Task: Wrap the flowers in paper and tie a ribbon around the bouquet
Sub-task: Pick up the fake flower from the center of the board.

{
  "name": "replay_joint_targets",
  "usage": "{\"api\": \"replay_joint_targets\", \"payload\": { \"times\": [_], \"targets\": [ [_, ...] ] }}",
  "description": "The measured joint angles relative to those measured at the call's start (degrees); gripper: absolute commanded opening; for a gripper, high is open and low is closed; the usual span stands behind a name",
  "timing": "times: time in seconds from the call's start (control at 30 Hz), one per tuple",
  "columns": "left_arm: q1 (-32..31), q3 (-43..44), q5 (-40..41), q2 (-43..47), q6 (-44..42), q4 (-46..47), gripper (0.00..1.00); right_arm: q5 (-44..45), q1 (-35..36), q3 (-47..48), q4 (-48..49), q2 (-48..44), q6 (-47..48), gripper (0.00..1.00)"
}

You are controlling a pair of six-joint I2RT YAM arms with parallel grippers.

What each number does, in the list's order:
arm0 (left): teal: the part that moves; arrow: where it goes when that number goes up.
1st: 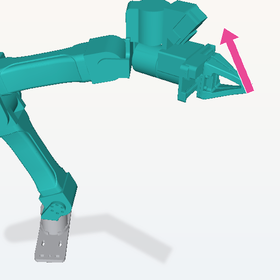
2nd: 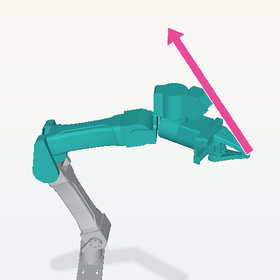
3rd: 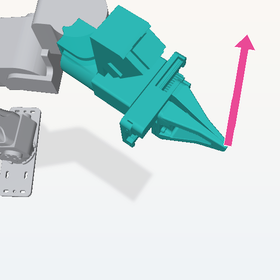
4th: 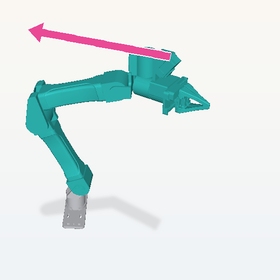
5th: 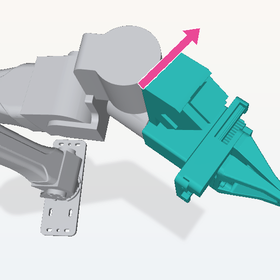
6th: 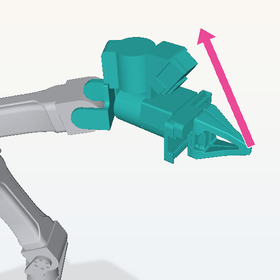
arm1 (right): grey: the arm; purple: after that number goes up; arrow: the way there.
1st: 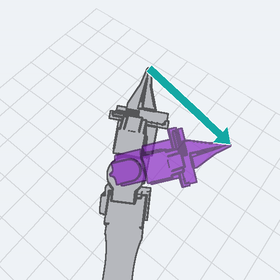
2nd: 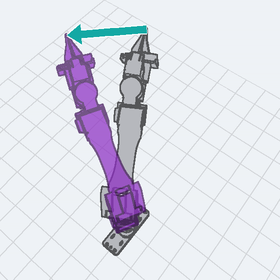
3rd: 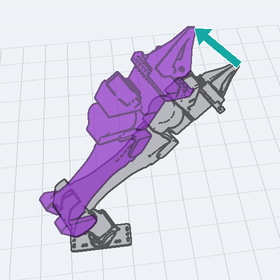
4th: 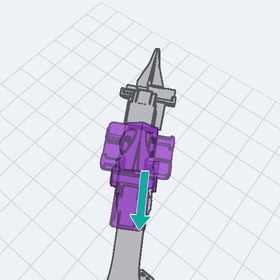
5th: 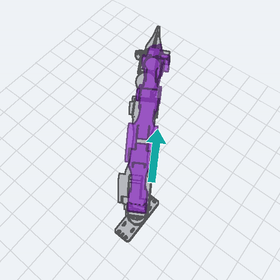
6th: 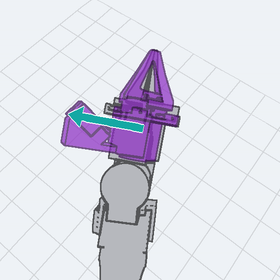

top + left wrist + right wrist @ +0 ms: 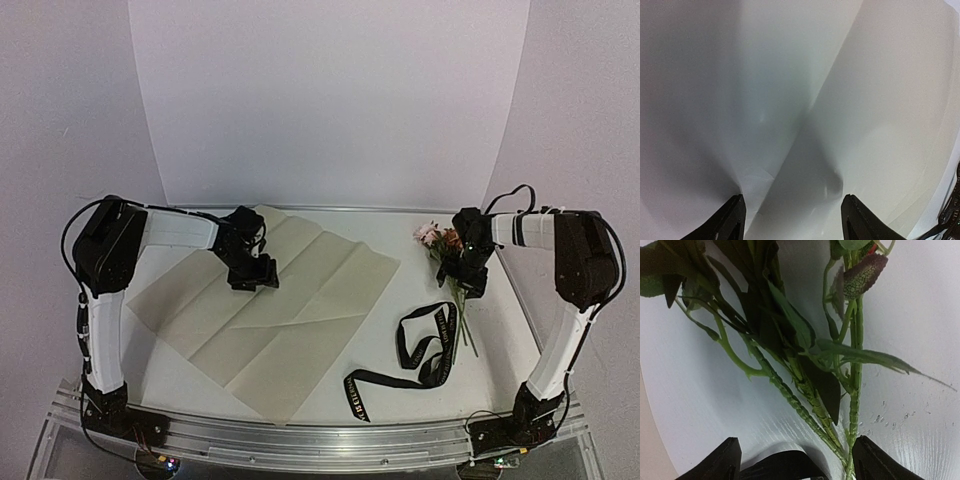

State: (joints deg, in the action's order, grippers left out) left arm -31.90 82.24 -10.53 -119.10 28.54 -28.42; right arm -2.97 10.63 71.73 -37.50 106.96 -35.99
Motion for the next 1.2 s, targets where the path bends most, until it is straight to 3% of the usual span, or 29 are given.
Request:
{"api": "replay_joint_targets", "payload": {
  "times": [0.2,0.4,0.5,0.6,0.7,0.8,0.93,1.03,1.2],
  "targets": [
    [0.6,0.3,-1.3,-0.2,-0.3,0.1,0.68,-0.3,0.0,-2.4,1.3,-0.1,-6.0,0.94],
    [1.1,0.3,-2.6,-0.2,-0.3,0.1,0.68,-0.7,0.0,-9.0,6.7,-2.5,-13.3,0.92],
    [1.4,0.3,-3.0,-0.2,-0.2,0.1,0.68,-0.8,0.0,-11.5,10.0,-4.1,-15.9,0.79],
    [1.5,0.3,-3.3,-0.2,-0.2,0.1,0.68,-0.9,0.3,-12.2,11.8,-4.4,-17.7,0.58],
    [1.5,0.3,-3.3,-0.2,-0.2,0.2,0.68,-0.9,2.1,-12.3,12.6,-4.4,-18.4,0.53],
    [1.5,0.3,-3.4,-0.2,-0.2,0.2,0.68,-0.4,4.4,-12.3,12.4,-4.4,-18.5,0.53],
    [1.6,0.3,-3.4,-0.2,-0.2,0.2,0.68,0.7,5.6,-12.0,11.4,-4.4,-17.9,0.66],
    [1.6,0.3,-3.4,-0.2,-0.2,0.2,0.68,2.4,5.4,-9.3,8.6,-3.5,-16.9,0.7],
    [1.6,0.3,-3.4,-0.2,-0.2,0.2,0.68,3.9,5.1,-1.2,6.0,1.6,-15.5,0.59]
  ]
}}
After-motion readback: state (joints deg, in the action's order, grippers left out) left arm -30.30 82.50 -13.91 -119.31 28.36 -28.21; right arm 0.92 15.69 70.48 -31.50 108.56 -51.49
